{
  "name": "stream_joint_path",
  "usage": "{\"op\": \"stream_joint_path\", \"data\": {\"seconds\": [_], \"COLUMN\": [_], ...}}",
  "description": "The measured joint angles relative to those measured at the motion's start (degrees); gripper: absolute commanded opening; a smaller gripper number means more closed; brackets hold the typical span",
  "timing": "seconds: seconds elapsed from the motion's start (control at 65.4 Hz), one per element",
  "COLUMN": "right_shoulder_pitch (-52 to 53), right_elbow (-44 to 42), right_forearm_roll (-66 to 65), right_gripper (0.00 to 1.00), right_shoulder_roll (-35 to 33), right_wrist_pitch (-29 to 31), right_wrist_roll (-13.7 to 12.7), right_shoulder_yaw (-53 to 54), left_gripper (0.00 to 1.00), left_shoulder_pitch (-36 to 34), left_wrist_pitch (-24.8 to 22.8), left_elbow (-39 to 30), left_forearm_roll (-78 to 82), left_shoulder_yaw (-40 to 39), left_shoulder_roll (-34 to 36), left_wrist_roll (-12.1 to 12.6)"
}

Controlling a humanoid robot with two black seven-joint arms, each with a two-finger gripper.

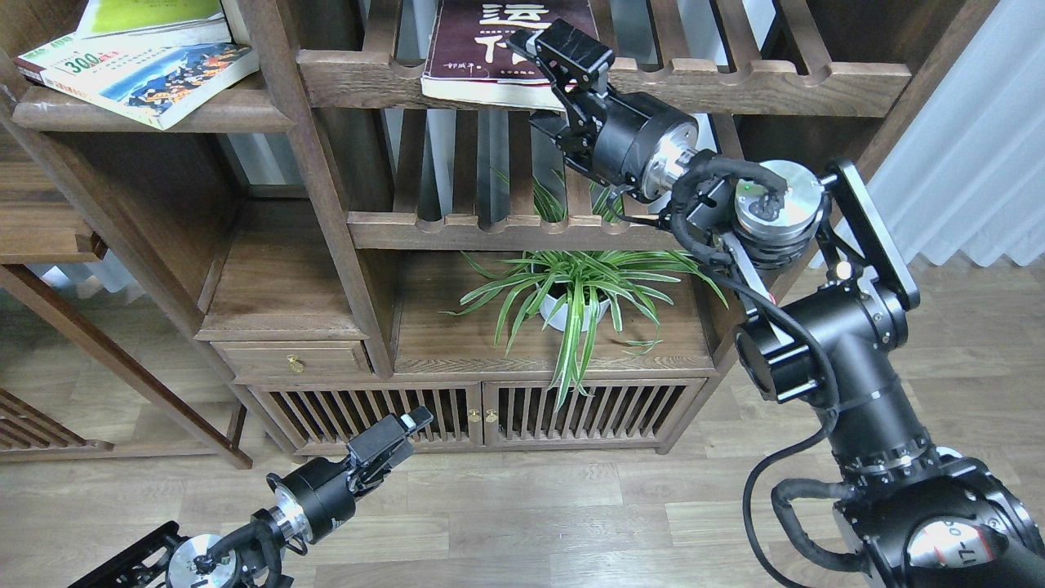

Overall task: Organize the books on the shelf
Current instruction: 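Raise the right gripper up to the maroon book on the top shelf, then pull the maroon book off the top shelf and lower it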

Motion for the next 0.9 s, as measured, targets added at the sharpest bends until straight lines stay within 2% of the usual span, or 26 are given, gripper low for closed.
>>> {"op": "stream_joint_path", "data": {"seconds": [0.55, 0.703, 0.718, 0.902], "right_shoulder_pitch": [4.21, 5.14, 5.19, 5.27], "right_elbow": [-5.6, -6.3, -6.32, -5.69], "right_forearm_roll": [-0.73, -1.05, -1.05, -0.85], "right_gripper": [0.96, 0.8, 0.7, 0.49], "right_shoulder_roll": [0.0, 0.0, 0.0, 0.0], "right_wrist_pitch": [0.0, 0.0, 0.0, 1.96], "right_wrist_roll": [1.24, 1.39, 1.39, 1.09], "right_shoulder_yaw": [0.04, 0.03, 0.03, 0.52], "left_gripper": [1.0, 1.0, 1.0, 1.0], "left_shoulder_pitch": [-0.09, -0.1, -0.1, -0.1], "left_wrist_pitch": [0.0, 0.0, 0.0, 0.0], "left_elbow": [0.7, 0.7, 0.7, 0.7], "left_forearm_roll": [0.0, 0.0, 0.0, 0.0], "left_shoulder_yaw": [-0.27, -0.36, -0.36, -0.36], "left_shoulder_roll": [-0.04, -0.01, -0.01, 0.0], "left_wrist_roll": [0.0, 0.0, 0.0, 0.0]}}
